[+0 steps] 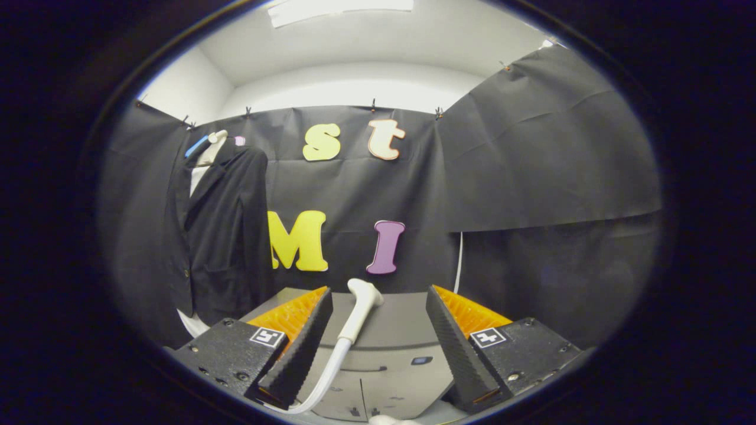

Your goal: Iron the clothes twice with a garment steamer, once on the left side and once on the right side.

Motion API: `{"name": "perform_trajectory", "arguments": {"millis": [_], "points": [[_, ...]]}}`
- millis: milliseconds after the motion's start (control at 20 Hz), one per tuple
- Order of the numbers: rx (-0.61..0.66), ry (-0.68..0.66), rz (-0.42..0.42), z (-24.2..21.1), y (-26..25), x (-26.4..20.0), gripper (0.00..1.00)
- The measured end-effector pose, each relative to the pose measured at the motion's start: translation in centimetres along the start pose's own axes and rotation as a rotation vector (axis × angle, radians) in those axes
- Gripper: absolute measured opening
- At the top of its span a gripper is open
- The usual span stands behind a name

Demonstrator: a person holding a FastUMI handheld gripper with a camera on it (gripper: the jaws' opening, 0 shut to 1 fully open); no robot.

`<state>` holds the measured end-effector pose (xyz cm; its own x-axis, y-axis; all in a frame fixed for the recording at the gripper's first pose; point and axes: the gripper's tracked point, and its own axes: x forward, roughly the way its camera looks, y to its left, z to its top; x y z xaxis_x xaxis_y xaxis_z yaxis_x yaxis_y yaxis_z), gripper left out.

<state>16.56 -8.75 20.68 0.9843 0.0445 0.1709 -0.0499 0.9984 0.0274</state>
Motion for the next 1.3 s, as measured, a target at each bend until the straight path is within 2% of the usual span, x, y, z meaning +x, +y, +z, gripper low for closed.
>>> {"name": "perform_trajectory", "arguments": {"millis": [250,400,600,750,1000,1300], "points": [[0.022,-0.001,0.064,2.5,-1.5,10.5,0.99],[0.045,0.031,0.118,2.1,-1.1,15.5,0.99],[0.088,0.145,0.185,-1.3,0.1,21.3,0.99],[0.112,0.272,0.182,-5.1,0.3,24.8,0.99],[0.204,0.451,0.204,-10.6,1.1,27.3,0.99],[0.274,0.592,0.228,-14.1,1.6,27.8,0.94]]}}
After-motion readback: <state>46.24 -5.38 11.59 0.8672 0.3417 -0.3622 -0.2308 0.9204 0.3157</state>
